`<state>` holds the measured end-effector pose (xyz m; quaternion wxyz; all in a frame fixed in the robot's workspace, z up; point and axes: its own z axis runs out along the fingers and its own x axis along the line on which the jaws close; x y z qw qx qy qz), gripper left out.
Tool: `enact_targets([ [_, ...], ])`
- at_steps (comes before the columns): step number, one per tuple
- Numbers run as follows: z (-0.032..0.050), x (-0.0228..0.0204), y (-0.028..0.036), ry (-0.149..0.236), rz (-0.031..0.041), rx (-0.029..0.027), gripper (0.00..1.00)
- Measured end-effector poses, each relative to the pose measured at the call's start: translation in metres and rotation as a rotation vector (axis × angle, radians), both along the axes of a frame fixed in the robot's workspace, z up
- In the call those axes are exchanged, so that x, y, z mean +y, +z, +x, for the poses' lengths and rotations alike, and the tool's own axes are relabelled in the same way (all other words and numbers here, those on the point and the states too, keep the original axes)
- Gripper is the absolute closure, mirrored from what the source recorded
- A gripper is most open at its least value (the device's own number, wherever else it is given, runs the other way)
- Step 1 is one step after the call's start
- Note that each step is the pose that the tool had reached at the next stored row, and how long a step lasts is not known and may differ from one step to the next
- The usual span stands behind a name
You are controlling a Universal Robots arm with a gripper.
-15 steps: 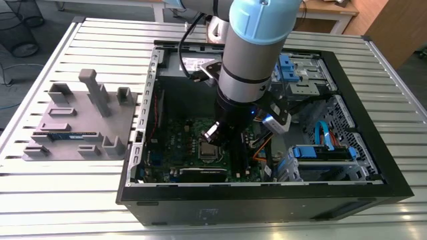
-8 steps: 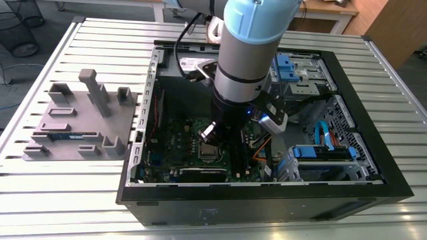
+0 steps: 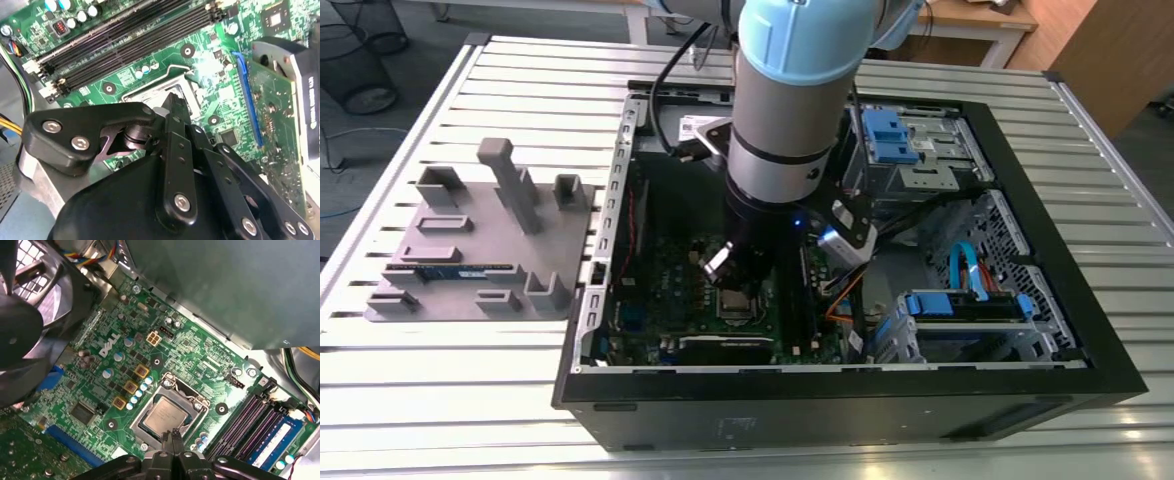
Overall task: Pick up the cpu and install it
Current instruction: 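Install the first cpu locking lever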
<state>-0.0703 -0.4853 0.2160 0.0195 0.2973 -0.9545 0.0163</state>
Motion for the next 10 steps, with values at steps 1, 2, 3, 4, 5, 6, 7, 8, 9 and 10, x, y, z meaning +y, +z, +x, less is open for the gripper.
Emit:
enact_targets([
  [1, -0.0001, 0.0002, -0.0002, -0.008, 0.0001, -0.0002, 0.89],
  [2, -0.0002, 0.0003, -0.0002, -0.018, 0.0001, -0.0002, 0.89],
  [3, -0.0005, 0.0005, -0.0002, -0.028, 0.0000, -0.0002, 0.89],
  [4, -0.0010, 0.0008, -0.0001, -0.035, -0.0001, -0.0002, 0.89],
  [5, -0.0017, 0.0012, -0.0001, -0.039, -0.0001, -0.0002, 0.89],
  [6, -0.0029, 0.0014, -0.0002, -0.042, 0.0000, -0.0004, 0.89],
  [7, -0.0036, 0.0015, -0.0002, -0.043, -0.0001, -0.0006, 0.89],
  [8, -0.0037, 0.0015, -0.0001, -0.044, 0.0000, -0.0008, 0.89],
  [9, -0.0037, 0.0015, 0.0003, -0.044, -0.0002, -0.0007, 0.89],
  [10, -0.0037, 0.0016, 0.0006, -0.044, -0.0002, -0.0008, 0.89],
])
